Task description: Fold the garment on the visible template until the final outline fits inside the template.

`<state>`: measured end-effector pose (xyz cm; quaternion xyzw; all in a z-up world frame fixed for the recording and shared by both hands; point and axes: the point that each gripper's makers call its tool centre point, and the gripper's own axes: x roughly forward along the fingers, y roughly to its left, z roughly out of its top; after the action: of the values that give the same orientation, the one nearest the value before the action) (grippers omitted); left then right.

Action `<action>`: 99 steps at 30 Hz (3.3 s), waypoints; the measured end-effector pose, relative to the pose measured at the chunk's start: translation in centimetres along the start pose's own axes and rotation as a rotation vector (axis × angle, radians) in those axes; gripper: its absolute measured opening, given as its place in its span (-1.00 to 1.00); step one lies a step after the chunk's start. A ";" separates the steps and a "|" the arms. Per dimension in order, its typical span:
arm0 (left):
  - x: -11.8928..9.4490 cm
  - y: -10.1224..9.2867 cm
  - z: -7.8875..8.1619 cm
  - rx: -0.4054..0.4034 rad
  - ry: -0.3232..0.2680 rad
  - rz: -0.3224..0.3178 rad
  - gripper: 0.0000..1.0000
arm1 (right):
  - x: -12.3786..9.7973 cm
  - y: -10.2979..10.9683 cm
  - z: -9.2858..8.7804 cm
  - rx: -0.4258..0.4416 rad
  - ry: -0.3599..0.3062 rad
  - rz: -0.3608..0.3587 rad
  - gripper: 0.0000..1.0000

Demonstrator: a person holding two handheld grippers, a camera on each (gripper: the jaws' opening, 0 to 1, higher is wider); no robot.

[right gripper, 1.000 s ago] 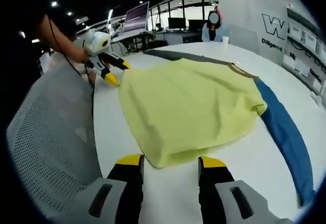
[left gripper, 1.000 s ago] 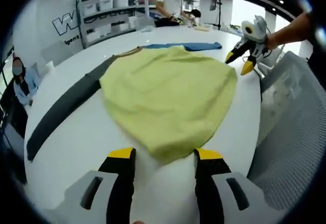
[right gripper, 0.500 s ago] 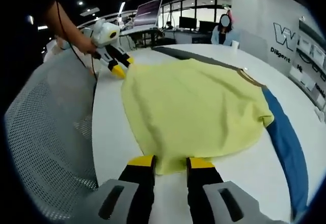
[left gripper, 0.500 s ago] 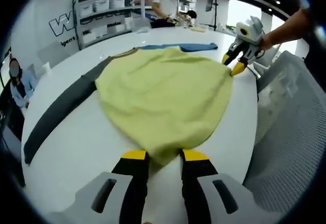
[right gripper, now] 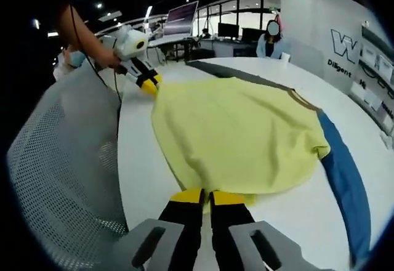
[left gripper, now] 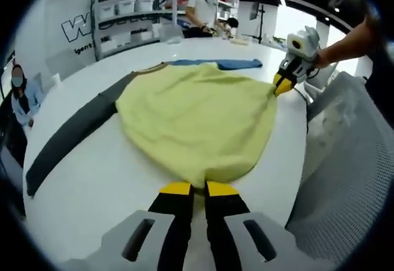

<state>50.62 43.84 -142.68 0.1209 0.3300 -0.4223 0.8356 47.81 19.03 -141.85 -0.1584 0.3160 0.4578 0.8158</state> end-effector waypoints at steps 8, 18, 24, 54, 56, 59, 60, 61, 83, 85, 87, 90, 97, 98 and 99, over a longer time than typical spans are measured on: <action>-0.7 -0.6 0.8 -0.183 -0.014 -0.070 -0.86 | -1.1 0.1 1.8 0.113 -0.036 0.030 -1.00; -1.7 -0.9 1.4 -0.316 -0.017 -0.130 -0.88 | -2.3 -1.2 2.5 0.248 -0.060 0.019 -1.00; -1.7 -0.5 1.4 -0.307 -0.018 -0.107 -0.88 | -2.1 -1.9 1.5 0.235 -0.043 -0.021 -1.00; -1.7 -1.4 1.6 -0.291 0.004 -0.103 -0.90 | -0.5 0.2 -3.5 -0.120 0.057 -0.029 -0.54; -1.7 -1.4 1.6 -0.290 0.006 -0.103 -0.90 | -0.5 -0.1 -3.1 -0.124 0.040 -0.045 -0.61; -1.7 -1.4 1.6 -0.289 0.007 -0.103 -0.90 | -0.5 -0.4 -3.1 -0.142 0.039 -0.053 -0.72; -1.7 -1.4 1.5 -0.291 0.008 -0.104 -0.90 | -0.4 -0.5 -3.1 -0.147 0.037 -0.054 -0.76; -1.7 -1.4 1.5 -0.291 0.009 -0.104 -0.90 | -0.4 -0.6 -3.0 -0.149 0.036 -0.055 -0.80; -2.2 -0.8 2.1 -0.284 -0.016 -0.101 -0.90 | -2.9 -0.8 2.0 -0.036 -0.084 -0.053 -1.00; -2.3 -0.8 2.2 -0.282 -0.019 -0.100 -0.90 | -3.1 -0.8 2.5 -0.033 -0.089 -0.052 -1.00; -2.4 -0.8 2.3 -0.279 -0.027 -0.098 -0.90 | -3.4 -0.9 2.9 -0.034 -0.098 -0.057 -1.00; -2.6 -0.7 2.4 -0.279 -0.036 -0.096 -0.90 | -3.7 -1.1 3.4 -0.025 -0.107 -0.064 -1.00; -3.3 0.0 2.7 -0.300 -0.060 -0.090 -0.89 | -4.7 -1.0 4.0 -0.029 -0.108 -0.074 -1.00; -3.4 0.1 2.8 -0.306 -0.062 -0.090 -0.89 | -4.7 -1.0 3.9 -0.033 -0.105 -0.076 -1.00; -3.4 0.1 2.7 -0.308 -0.062 -0.091 -0.89 | -4.8 -0.9 3.7 -0.036 -0.101 -0.074 -1.00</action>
<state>50.50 44.73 -138.40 -0.0370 0.3700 -0.4075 0.8341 48.12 17.50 -135.95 -0.1614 0.2600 0.4402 0.8441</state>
